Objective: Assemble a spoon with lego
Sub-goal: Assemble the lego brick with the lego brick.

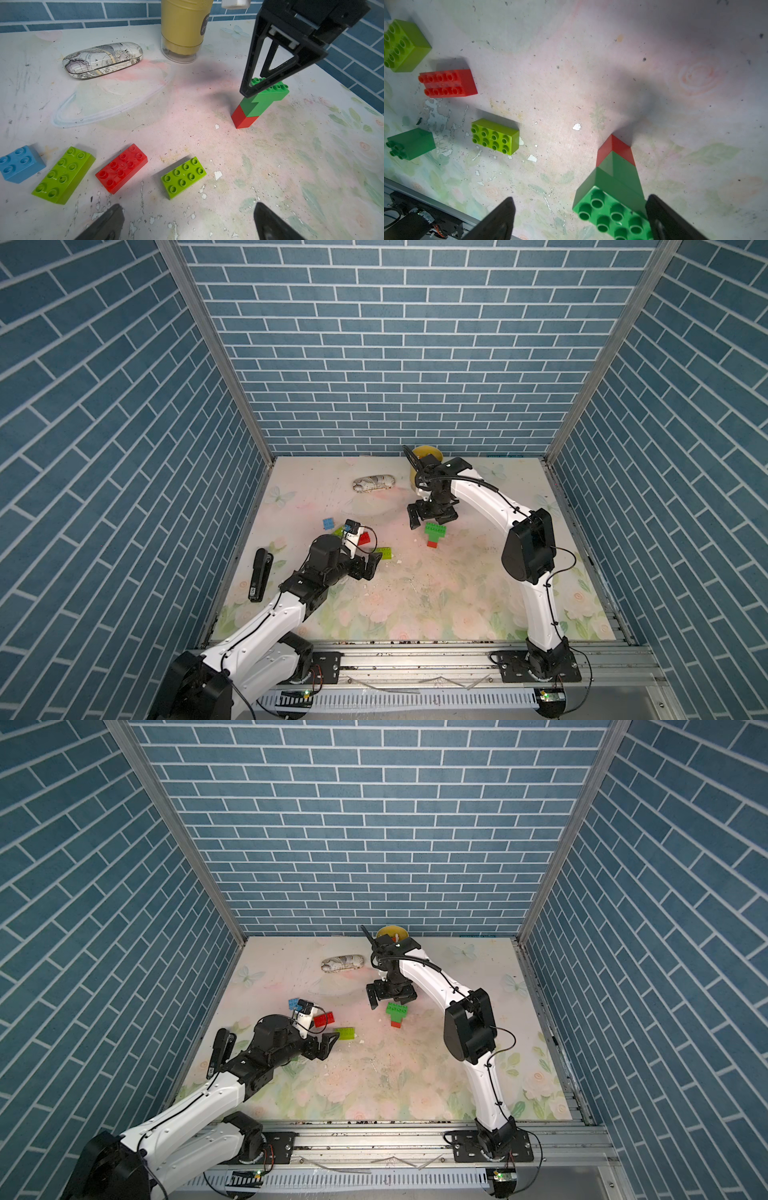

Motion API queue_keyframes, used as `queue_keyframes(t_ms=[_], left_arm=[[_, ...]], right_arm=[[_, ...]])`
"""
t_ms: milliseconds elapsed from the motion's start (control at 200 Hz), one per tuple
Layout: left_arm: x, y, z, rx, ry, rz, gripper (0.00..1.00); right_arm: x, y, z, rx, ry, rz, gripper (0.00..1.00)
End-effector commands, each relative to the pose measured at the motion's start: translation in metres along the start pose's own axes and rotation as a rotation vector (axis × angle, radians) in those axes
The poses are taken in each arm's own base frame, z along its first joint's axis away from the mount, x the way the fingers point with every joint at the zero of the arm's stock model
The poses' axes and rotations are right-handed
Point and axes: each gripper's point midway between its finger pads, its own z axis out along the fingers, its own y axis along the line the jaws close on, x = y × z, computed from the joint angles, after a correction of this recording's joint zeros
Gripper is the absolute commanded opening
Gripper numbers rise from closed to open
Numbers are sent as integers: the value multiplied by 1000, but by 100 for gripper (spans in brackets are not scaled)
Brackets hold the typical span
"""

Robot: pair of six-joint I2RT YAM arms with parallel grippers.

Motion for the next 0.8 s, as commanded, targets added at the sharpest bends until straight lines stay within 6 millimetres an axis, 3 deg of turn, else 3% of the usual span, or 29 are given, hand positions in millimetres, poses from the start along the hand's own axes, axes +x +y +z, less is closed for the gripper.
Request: queue_keyframes(t_ms=[0,170,265,335,475,600,795], left_arm=[[-12,-1,-2,-4,-20,1,99],[-30,12,-13,-32,-95,-74,99],[-39,39,-25,-85,-125,-194,99],[-41,59,-33,-128,-126,-273,99],[-36,88,-45,-229,-109,-380,99],[-21,115,-58,-334,-99,-479,99],[-6,139,-75,-432,-108,-562,100]], right_arm=[[2,-5,-13,23,-18,10,99],[-16,-5,-50,83,-183,-91,99],[-22,3,-72,121,-297,-224,99],[-25,20,-79,109,-381,-367,99],[-18,61,-58,40,-481,-739,97],[5,109,-32,-130,-528,-1059,95],[15,137,19,-304,-408,-1189,84]])
